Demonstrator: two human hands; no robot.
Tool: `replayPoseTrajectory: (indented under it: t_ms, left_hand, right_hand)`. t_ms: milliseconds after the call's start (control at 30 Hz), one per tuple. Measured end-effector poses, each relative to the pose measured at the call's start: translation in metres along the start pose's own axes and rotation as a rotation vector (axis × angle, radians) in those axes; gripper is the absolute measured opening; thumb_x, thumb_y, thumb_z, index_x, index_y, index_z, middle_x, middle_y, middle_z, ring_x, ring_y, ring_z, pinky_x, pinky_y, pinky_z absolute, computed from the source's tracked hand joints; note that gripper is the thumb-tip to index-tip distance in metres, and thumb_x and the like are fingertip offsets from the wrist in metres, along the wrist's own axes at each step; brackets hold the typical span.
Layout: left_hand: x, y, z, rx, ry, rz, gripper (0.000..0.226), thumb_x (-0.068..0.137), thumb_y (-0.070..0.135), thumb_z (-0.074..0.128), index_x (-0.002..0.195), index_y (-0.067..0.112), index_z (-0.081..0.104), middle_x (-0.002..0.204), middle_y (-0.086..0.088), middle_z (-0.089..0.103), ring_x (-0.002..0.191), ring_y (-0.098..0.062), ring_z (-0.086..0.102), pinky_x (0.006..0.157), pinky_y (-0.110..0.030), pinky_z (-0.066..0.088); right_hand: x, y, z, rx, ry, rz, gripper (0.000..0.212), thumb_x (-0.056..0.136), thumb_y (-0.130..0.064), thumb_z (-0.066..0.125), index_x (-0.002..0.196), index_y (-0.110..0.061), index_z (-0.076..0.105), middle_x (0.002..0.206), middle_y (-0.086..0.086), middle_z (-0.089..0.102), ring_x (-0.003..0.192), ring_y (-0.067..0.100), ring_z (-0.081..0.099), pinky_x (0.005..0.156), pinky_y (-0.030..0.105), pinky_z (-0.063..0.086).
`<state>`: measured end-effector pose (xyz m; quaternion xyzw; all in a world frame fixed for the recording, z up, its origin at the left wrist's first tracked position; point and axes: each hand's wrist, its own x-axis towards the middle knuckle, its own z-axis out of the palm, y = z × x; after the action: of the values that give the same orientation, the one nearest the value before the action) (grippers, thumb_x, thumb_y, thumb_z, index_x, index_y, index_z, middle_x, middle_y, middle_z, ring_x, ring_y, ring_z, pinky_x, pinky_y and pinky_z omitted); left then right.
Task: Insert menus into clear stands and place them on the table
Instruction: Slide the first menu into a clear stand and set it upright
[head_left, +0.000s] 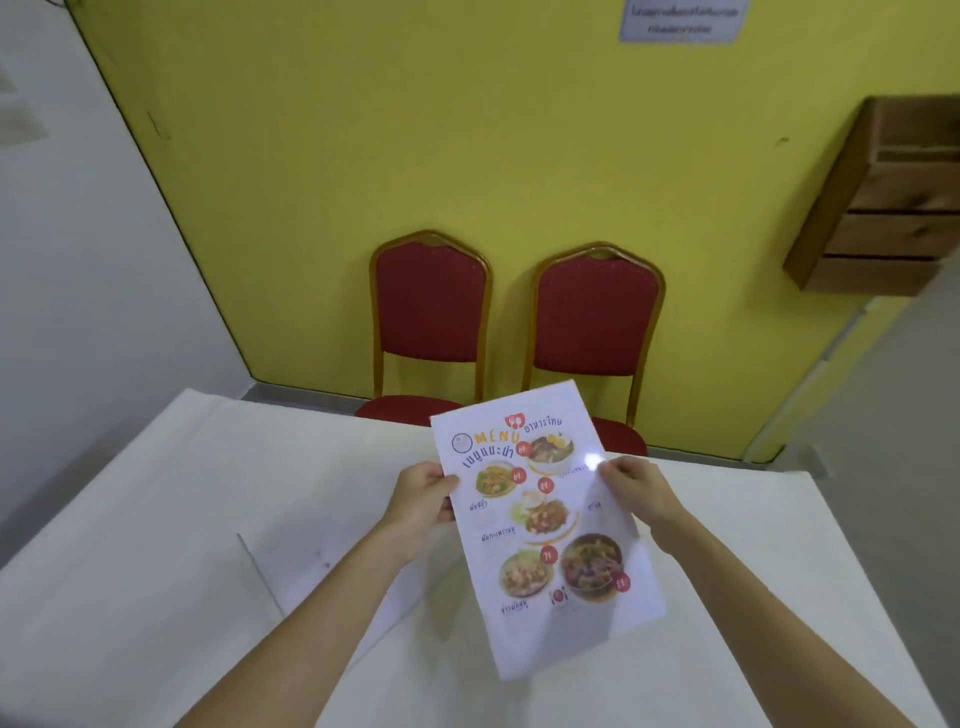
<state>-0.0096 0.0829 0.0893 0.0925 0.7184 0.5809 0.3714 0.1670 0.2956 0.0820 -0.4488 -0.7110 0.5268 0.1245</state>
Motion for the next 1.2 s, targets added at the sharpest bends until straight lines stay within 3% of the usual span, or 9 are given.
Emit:
replayPoseTrajectory:
  t_ms: [133,233,400,467,567,833,967,1133,1200]
  left_hand:
    - [0.007,0.027,0.022,0.127,0.034,0.229,0.013,0.093,0.003,0.053,0.085,0.006,0.063,0.089,-0.01,0.071,0.081,-0.027,0.07,0.071,-0.039,0.061]
    - [0.008,0.035,0.036,0.198,0.045,0.379,0.013,0.091,0.01,0.057,0.092,0.001,0.066,0.083,-0.004,0.068,0.082,-0.023,0.066,0.082,-0.049,0.057]
    - [-0.001,0.027,0.054,0.243,0.039,0.533,0.013,0.095,0.012,0.056,0.094,0.002,0.064,0.08,0.001,0.067,0.072,-0.012,0.06,0.069,-0.025,0.05]
    - [-0.003,0.02,0.056,0.24,0.017,0.549,0.012,0.095,0.011,0.056,0.093,0.002,0.063,0.084,-0.005,0.07,0.075,-0.014,0.061,0.068,-0.02,0.048]
    - [-0.004,0.009,0.059,0.227,-0.023,0.533,0.012,0.096,0.011,0.056,0.093,0.001,0.061,0.094,-0.015,0.072,0.082,-0.018,0.064,0.073,-0.031,0.049]
    - [-0.007,-0.011,0.067,0.215,-0.063,0.536,0.011,0.098,0.01,0.054,0.097,0.004,0.063,0.094,-0.001,0.074,0.079,0.001,0.067,0.07,-0.014,0.052]
    - [-0.009,-0.017,0.069,0.294,-0.046,0.57,0.014,0.1,0.014,0.05,0.103,0.005,0.059,0.099,0.001,0.072,0.085,-0.009,0.067,0.069,-0.016,0.052]
    - [-0.006,-0.016,0.068,0.547,-0.035,0.619,0.017,0.102,0.02,0.042,0.106,0.005,0.049,0.098,-0.004,0.068,0.086,-0.019,0.063,0.068,-0.03,0.048]
    - [-0.005,-0.015,0.066,0.574,-0.046,0.626,0.015,0.102,0.019,0.042,0.103,0.005,0.048,0.097,-0.004,0.067,0.084,-0.018,0.062,0.065,-0.026,0.046]
  right_hand:
    - [-0.019,0.001,-0.02,0.205,0.094,-0.087,0.023,0.094,-0.026,0.055,0.09,-0.004,0.06,0.082,0.007,0.062,0.071,0.018,0.054,0.059,0.025,0.042]
    - [-0.032,0.004,-0.028,0.33,0.146,-0.137,0.02,0.096,-0.024,0.053,0.092,-0.005,0.056,0.076,0.001,0.064,0.062,0.009,0.059,0.054,0.019,0.044]
    - [-0.043,0.021,-0.028,0.374,0.264,-0.137,0.016,0.097,-0.022,0.049,0.095,-0.007,0.055,0.087,0.005,0.064,0.077,0.018,0.058,0.063,0.025,0.045]
    - [-0.045,0.028,-0.028,0.382,0.274,-0.128,0.016,0.098,-0.021,0.048,0.096,-0.008,0.055,0.092,0.009,0.065,0.08,0.02,0.06,0.065,0.027,0.047]
    - [-0.048,0.039,-0.028,0.375,0.259,-0.104,0.021,0.099,-0.024,0.046,0.1,-0.005,0.053,0.099,0.015,0.066,0.082,0.022,0.063,0.065,0.028,0.049]
    - [-0.06,0.062,-0.028,0.375,0.24,-0.093,0.026,0.099,-0.026,0.044,0.105,-0.001,0.051,0.1,0.012,0.066,0.083,0.017,0.064,0.065,0.026,0.049]
    - [-0.059,0.064,-0.029,0.353,0.219,-0.107,0.028,0.1,-0.027,0.042,0.104,-0.001,0.05,0.098,0.008,0.065,0.083,0.014,0.063,0.064,0.022,0.048]
    - [-0.057,0.064,-0.031,0.319,0.206,-0.119,0.029,0.1,-0.028,0.041,0.102,-0.001,0.05,0.093,0.004,0.063,0.081,0.013,0.06,0.065,0.024,0.046]
    - [-0.056,0.065,-0.032,0.302,0.209,-0.123,0.029,0.1,-0.03,0.042,0.102,-0.002,0.051,0.093,0.002,0.063,0.082,0.014,0.06,0.067,0.026,0.047]
